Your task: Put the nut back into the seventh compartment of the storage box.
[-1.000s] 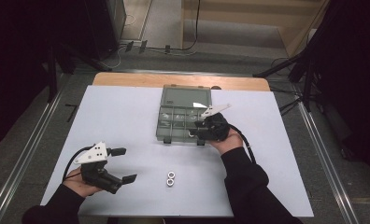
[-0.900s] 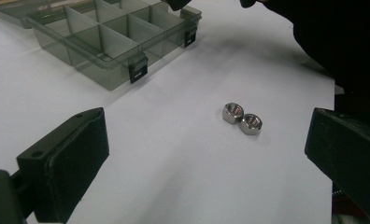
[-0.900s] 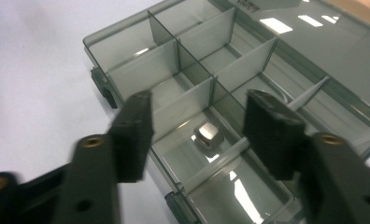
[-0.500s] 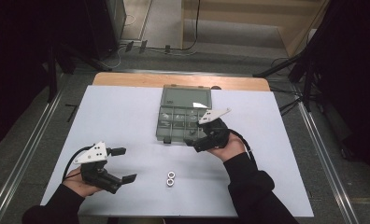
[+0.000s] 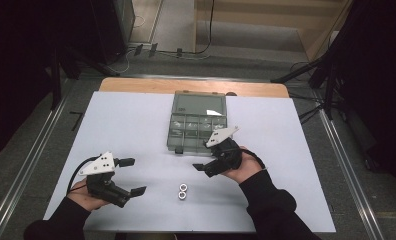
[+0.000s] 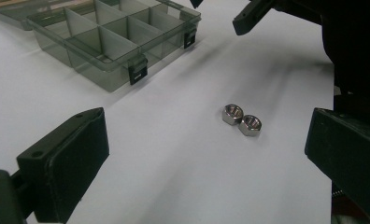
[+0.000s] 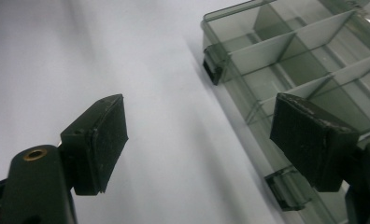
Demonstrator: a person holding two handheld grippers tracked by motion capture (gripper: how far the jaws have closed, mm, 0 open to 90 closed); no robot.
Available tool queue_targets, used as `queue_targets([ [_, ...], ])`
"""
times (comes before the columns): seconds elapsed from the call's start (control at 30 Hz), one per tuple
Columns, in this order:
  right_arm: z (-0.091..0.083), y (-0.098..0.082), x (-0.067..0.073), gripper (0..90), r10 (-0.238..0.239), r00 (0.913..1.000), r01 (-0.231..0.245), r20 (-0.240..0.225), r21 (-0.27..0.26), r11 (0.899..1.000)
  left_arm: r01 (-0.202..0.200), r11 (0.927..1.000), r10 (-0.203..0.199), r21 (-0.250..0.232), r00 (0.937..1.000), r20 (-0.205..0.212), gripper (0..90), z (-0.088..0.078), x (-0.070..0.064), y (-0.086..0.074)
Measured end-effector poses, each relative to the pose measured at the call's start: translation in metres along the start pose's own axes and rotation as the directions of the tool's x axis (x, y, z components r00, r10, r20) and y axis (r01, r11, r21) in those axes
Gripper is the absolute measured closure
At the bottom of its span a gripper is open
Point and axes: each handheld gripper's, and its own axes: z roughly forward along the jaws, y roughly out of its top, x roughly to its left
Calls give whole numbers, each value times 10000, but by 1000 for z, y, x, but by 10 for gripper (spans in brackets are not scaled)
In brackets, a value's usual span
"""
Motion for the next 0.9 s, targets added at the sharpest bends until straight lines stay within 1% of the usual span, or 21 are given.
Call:
queue_targets([
  [0.1,2,0,5,207,-188,9997,191,-177,141,9997,3,10000,-3,-16,10000,10,0,0,0,0],
  [0.2,5,-1,9,210,-499,9984,508,-252,358,9981,-5,10000,5,6,10000,15,0,0,0,0],
  [0.3,7,-1,12,223,-634,9970,656,-451,494,9966,-15,10000,15,10,10000,24,0,0,0,0],
  [0.4,10,-1,15,230,-952,9933,991,-660,598,9933,-20,10000,20,12,10000,25,0,0,0,0],
  [0.43,12,-1,16,232,-1134,9908,1179,-734,602,9912,-17,10000,17,9,10000,31,0,0,0,0],
  [0.53,15,-1,19,239,-1354,9865,1423,-920,742,9870,-28,10000,28,7,10000,39,0,0,0,0],
  [0.6,17,0,21,245,-1588,9820,1671,-1019,787,9828,-35,10000,35,2,10000,34,0,1,0,0],
  [0.63,17,0,21,245,-1588,9820,1671,-1019,787,9828,-35,10000,35,2,10000,34,0,1,0,0],
  [0.67,19,1,23,250,-1774,9773,1877,-1160,842,9786,-46,10000,46,3,10000,45,0,1,0,0],
  [0.7,21,2,24,251,-1919,9741,2028,-1197,865,9754,-46,10000,46,14,10000,41,0,1,0,0],
  [0.77,23,3,25,259,-2106,9678,2244,-1381,934,9700,-20,10000,20,6,10000,59,0,1,0,0],
  [0.87,27,5,26,261,-2539,9516,2745,-1735,1071,9556,21,10000,-21,20,10000,50,0,2,0,-1],
  [0.9,28,6,26,261,-2721,9444,2952,-1845,1115,9489,49,10000,-49,16,10000,66,0,2,0,-1],
])
